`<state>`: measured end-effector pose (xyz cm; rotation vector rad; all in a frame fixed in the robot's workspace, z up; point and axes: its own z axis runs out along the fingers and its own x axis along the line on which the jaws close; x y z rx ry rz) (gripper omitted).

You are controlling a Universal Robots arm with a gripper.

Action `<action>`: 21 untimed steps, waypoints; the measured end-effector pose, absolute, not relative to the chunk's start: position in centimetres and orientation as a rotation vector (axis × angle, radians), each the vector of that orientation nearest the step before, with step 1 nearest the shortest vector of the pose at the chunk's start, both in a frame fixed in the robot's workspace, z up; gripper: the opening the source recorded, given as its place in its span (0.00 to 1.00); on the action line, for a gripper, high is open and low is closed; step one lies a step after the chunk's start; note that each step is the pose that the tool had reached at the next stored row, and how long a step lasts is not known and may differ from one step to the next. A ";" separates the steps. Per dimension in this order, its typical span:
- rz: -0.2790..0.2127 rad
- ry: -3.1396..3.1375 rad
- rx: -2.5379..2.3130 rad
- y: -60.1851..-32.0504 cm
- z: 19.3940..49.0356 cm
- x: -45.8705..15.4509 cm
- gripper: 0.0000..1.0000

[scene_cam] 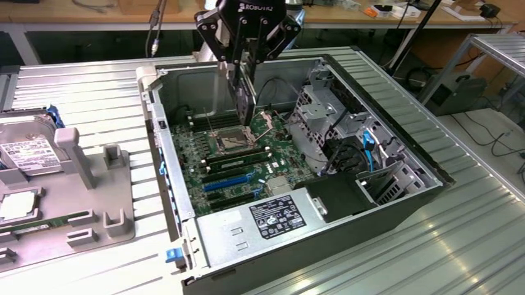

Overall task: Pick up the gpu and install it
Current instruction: 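Pick up the gpu and move the gpu toward the slot, then insert the gpu into the slot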

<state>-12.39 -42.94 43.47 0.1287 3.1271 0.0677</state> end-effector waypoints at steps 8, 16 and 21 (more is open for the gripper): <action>0.068 3.127 0.129 -42.9 43.5 -11.1 0.27; 0.068 3.127 0.129 -42.9 43.5 -11.1 0.27; 0.068 3.127 0.125 -42.9 43.5 -11.1 0.27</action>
